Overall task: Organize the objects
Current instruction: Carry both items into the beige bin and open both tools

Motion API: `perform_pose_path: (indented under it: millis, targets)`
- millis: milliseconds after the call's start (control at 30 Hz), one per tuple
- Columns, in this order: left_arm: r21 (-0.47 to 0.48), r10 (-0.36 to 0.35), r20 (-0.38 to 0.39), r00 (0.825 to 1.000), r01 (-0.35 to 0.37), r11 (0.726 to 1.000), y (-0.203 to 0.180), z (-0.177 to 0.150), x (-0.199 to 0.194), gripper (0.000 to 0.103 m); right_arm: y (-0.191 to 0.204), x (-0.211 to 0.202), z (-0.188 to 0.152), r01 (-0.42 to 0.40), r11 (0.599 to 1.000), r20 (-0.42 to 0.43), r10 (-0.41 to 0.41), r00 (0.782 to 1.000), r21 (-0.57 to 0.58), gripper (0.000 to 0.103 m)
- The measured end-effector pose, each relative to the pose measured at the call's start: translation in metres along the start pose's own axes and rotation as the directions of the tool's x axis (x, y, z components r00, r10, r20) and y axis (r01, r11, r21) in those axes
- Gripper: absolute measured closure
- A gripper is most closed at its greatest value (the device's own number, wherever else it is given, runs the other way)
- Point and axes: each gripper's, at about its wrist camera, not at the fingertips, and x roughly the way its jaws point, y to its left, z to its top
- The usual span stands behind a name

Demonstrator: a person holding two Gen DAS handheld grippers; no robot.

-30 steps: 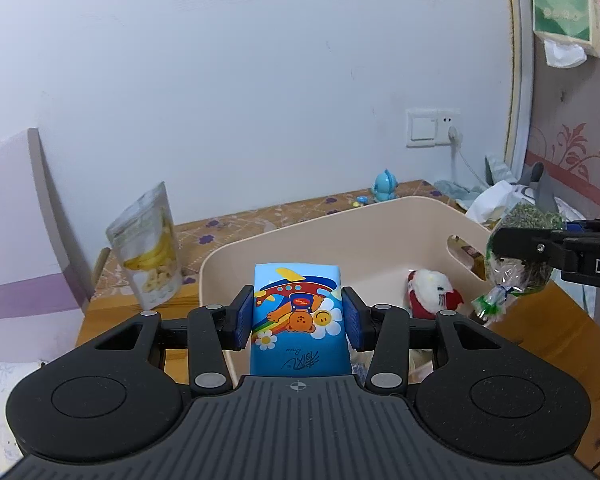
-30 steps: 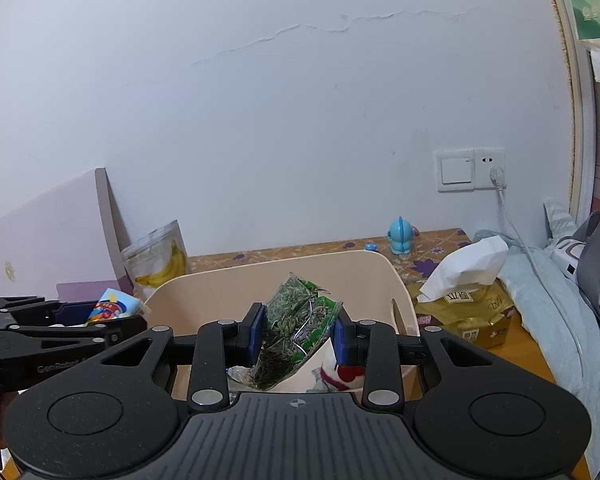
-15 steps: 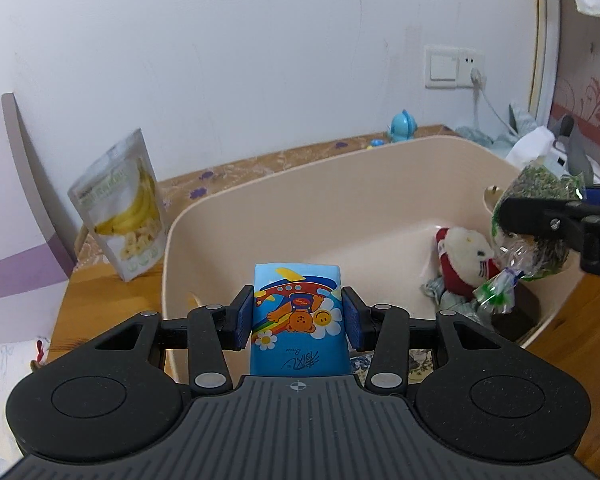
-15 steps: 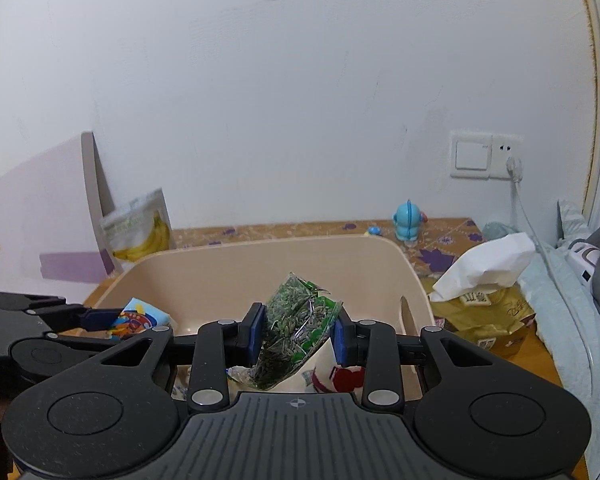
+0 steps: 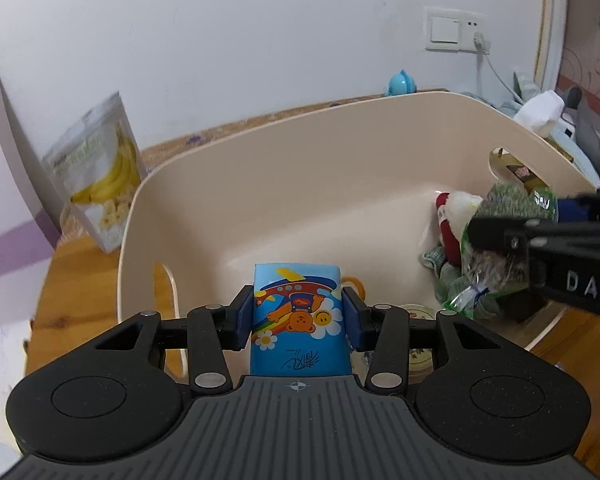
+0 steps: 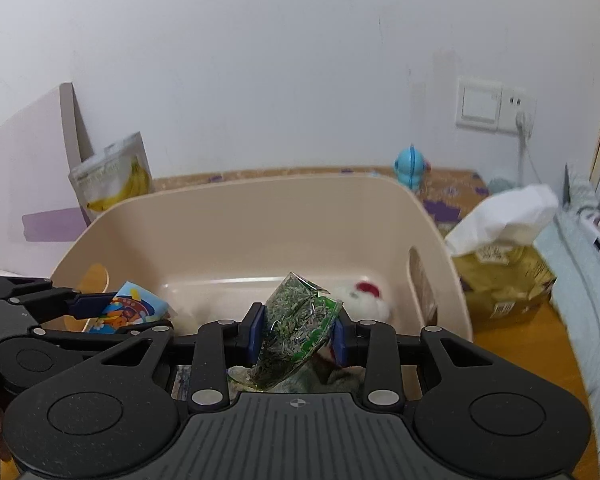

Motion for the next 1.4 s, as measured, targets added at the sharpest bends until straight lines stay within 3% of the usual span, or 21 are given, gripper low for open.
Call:
perform_pose_path:
  millis: [267, 300, 367, 533, 800, 933, 1400]
  targets:
    - [-0.012, 0.006, -0.039, 0.999, -0.006, 1.000, 0.005, 0.002, 0.003, 0.056, 0.009, 0.013, -0.007, 0.022, 0.998, -0.070, -0.026, 0.997, -0.052, 0.070]
    - [-0.013, 0.008, -0.041, 0.999, -0.008, 1.000, 0.004, 0.002, 0.003, 0.053, 0.009, 0.013, -0.007, 0.025, 0.998, -0.073, -0.029, 0.997, -0.055, 0.070]
    - [-0.015, -0.003, -0.033, 0.999, 0.003, 1.000, 0.003, 0.003, 0.001, 0.046, 0.010, 0.012, -0.007, 0.020, 0.999, -0.076, -0.024, 0.997, -0.050, 0.059]
    - [-0.002, 0.021, 0.013, 1.000, -0.021, 1.000, -0.001, 0.004, -0.011, 0.028, 0.006, 0.001, -0.005, 0.019, 0.999, -0.046, -0.020, 0.999, -0.038, 0.051]
    - [-0.021, 0.026, 0.041, 0.999, -0.025, 0.999, 0.006, 0.009, -0.028, 0.026, 0.004, -0.021, 0.004, 0.014, 1.000, 0.018, -0.013, 1.000, -0.021, 0.025]
    - [-0.034, 0.035, 0.062, 0.997, -0.032, 0.999, 0.008, 0.008, -0.039, 0.026, 0.004, -0.032, 0.004, 0.007, 1.000, 0.043, -0.007, 0.999, -0.008, 0.017]
    - [-0.069, 0.044, 0.147, 0.988, -0.034, 0.997, 0.012, -0.006, -0.096, 0.022, 0.005, -0.085, -0.004, 0.012, 1.000, 0.126, -0.009, 0.992, -0.021, 0.010]
